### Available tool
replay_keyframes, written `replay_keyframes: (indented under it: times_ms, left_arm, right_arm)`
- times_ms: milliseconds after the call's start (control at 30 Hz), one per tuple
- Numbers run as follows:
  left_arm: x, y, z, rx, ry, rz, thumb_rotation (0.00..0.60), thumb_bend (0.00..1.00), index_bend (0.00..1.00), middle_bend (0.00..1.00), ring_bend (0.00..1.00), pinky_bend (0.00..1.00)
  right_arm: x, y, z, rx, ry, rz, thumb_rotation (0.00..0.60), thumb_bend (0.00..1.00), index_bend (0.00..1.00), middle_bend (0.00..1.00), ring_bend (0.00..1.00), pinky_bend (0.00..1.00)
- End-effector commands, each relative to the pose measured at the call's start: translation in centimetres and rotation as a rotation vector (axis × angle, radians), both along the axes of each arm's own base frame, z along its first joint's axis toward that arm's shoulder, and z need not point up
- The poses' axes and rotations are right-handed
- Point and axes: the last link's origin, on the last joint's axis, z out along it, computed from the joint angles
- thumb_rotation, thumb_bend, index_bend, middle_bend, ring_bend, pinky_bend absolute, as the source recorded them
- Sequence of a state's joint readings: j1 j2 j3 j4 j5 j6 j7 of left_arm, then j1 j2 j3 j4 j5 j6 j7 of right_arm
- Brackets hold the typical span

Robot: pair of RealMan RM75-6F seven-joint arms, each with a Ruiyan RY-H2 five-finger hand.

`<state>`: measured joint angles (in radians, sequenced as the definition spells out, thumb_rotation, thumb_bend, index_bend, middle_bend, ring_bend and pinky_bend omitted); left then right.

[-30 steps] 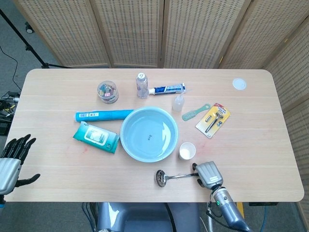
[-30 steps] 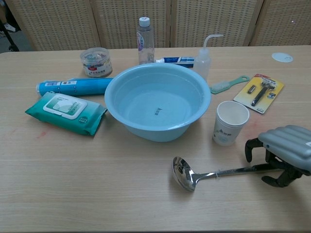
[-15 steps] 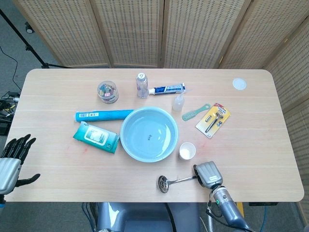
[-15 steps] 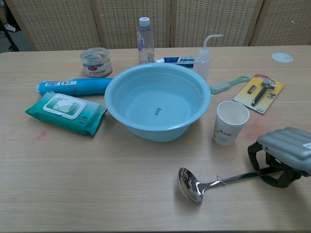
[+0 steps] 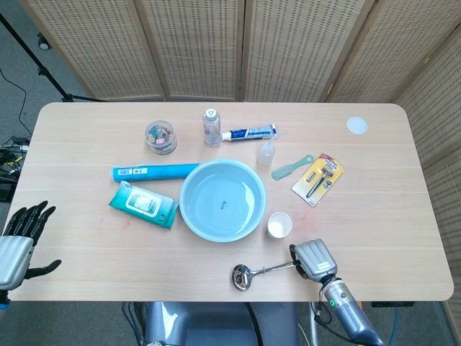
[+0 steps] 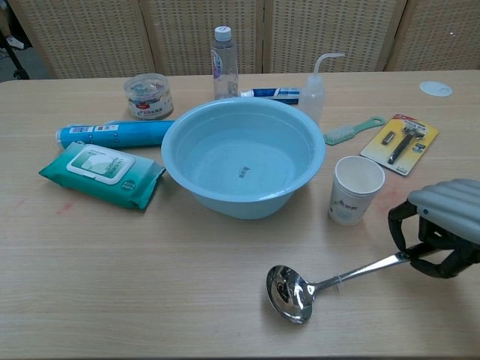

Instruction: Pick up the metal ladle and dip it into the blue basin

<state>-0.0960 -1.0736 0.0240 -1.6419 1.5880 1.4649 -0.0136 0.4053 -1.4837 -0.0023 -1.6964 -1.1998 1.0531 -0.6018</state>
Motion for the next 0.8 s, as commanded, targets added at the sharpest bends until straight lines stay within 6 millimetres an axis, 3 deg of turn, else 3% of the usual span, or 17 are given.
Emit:
replay_keyframes:
  times_ms: [33,567,733,800]
  left_arm:
    - [0.0,0.0,0.0,0.0,-0.001,0.0,0.6,0.0,0.0,0.0,0.0,0.0]
    - [0.0,-0.1,0.1,-0.001,-0.006,-0.003,0.6,0.0,0.0,0.0,0.0,0.0]
    - [0.1,-0.1,0.0,-0.006,-0.003,-0.004,0.6,0.0,0.0,0.0,0.0,0.0]
    - [0.0,-0.1,0.0,-0.004,-0.003,-0.003,0.6,0.0,0.0,0.0,0.0,0.0]
  right_arm:
    - [0.7,-0.1,1.1,-0.005,-0.031,0.01,0.6,0.86,0.79,0.94,0.89,1.0]
    - [5.6,-0.7,7.1,-0.06,-0.113,0.088,0.6,0.94,0.8,0.94,0.89,1.0]
    - [7.8,-2.7,7.7,-0.121,-0.091,0.143,0.6,0.96,0.8,0.94,0.89,1.0]
    - [9.0,-4.7,7.7,-0.168,-0.078,0.158,0.6,0.96,0.8,0.94,0.89,1.0]
